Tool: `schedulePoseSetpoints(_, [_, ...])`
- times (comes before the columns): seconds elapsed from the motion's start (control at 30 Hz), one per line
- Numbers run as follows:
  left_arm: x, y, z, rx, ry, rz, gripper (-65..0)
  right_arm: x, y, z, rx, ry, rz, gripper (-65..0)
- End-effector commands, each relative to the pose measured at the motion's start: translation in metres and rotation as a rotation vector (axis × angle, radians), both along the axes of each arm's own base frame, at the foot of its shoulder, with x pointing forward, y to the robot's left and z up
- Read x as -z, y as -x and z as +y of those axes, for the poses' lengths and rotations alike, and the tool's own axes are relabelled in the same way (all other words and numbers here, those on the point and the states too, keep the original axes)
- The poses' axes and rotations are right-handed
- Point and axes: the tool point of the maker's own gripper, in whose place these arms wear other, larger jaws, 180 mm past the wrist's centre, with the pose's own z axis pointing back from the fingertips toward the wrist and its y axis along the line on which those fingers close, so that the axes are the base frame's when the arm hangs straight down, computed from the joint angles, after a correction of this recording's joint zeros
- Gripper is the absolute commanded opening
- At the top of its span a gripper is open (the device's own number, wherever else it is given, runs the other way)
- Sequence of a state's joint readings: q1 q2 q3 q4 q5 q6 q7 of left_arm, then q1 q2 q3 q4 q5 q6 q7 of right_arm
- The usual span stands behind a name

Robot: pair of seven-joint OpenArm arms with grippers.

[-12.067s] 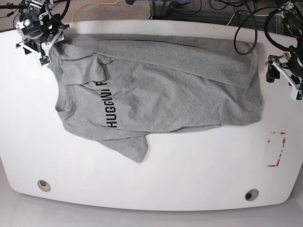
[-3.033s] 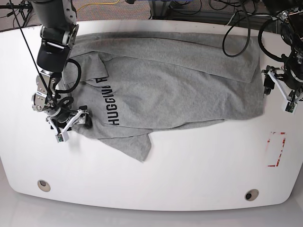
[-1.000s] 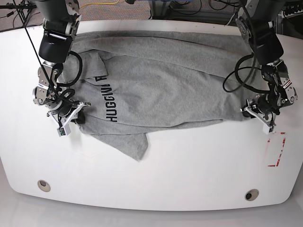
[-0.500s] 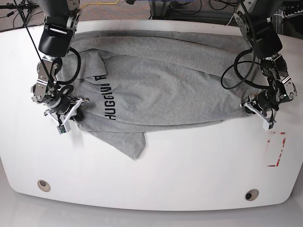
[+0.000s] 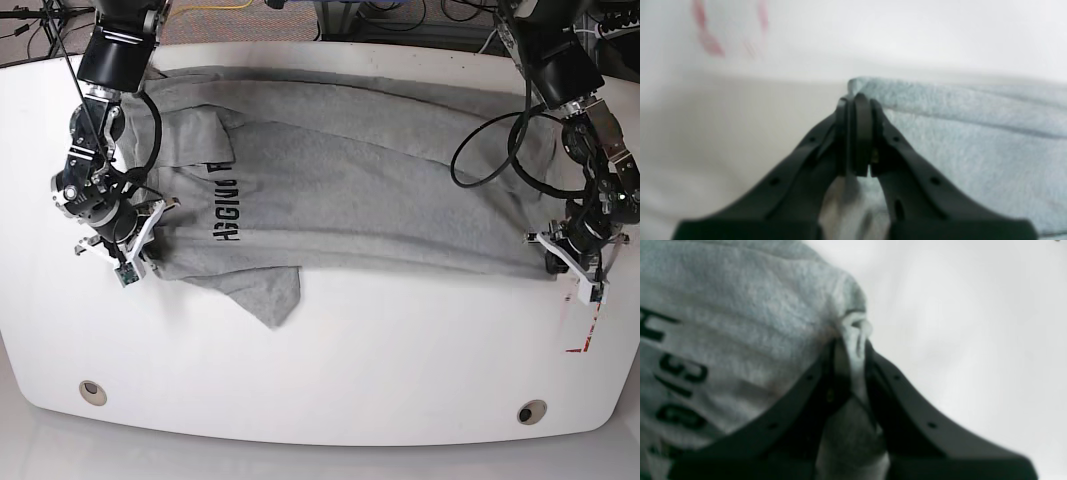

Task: Fold the T-shirt properly

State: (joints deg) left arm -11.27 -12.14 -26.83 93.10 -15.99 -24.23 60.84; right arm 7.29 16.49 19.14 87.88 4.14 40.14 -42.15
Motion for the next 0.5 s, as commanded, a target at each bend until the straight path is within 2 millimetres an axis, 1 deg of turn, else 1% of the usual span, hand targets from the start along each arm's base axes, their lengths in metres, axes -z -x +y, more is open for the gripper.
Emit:
schedulePoseSetpoints(0.0, [-0.029,-0.007,0.006,0.001,-0.048,-0.075,-65.0,-0.037,-0.013,-0.007,-0.005,0.048,-0.094,-62.8])
schedulePoseSetpoints(0.03, [-0.038,-0.007,0.005,0.004,-0.062,-0.098,-65.0,-0.042,-0.013,-0.007,-0.008,0.059,-0.105,-62.8])
schedulePoseSetpoints(0.1, [-0.049,-0.009,0.004,0.007,-0.076,-0.127,-65.0,-0.048,-0.014,-0.007,-0.010,0.070,-0.117,-62.8])
schedulePoseSetpoints(0.13, [-0.056,-0.010,0.003,0.010,-0.086,-0.145,-65.0,-0.054,-0.016,-0.010,-0.011,0.083,-0.129,-62.8])
schedulePoseSetpoints(0.17, [-0.059,-0.010,0.002,0.011,-0.090,-0.154,-65.0,-0.057,-0.016,-0.012,-0.011,0.092,-0.133,-62.8])
schedulePoseSetpoints(0.23, [-0.072,-0.011,0.000,0.016,-0.105,-0.188,-65.0,-0.063,-0.018,-0.016,-0.013,0.110,-0.144,-62.8])
schedulePoseSetpoints(0.3, [-0.090,-0.016,-0.002,0.018,-0.121,-0.237,-65.0,-0.074,-0.025,-0.019,-0.012,0.121,-0.169,-62.8])
schedulePoseSetpoints(0.37, [-0.101,-0.018,-0.003,0.019,-0.130,-0.265,-65.0,-0.082,-0.030,-0.020,-0.011,0.125,-0.189,-62.8])
schedulePoseSetpoints(0.47, [-0.114,-0.022,-0.003,0.017,-0.140,-0.289,-65.0,-0.098,-0.037,-0.030,-0.004,0.153,-0.219,-62.8])
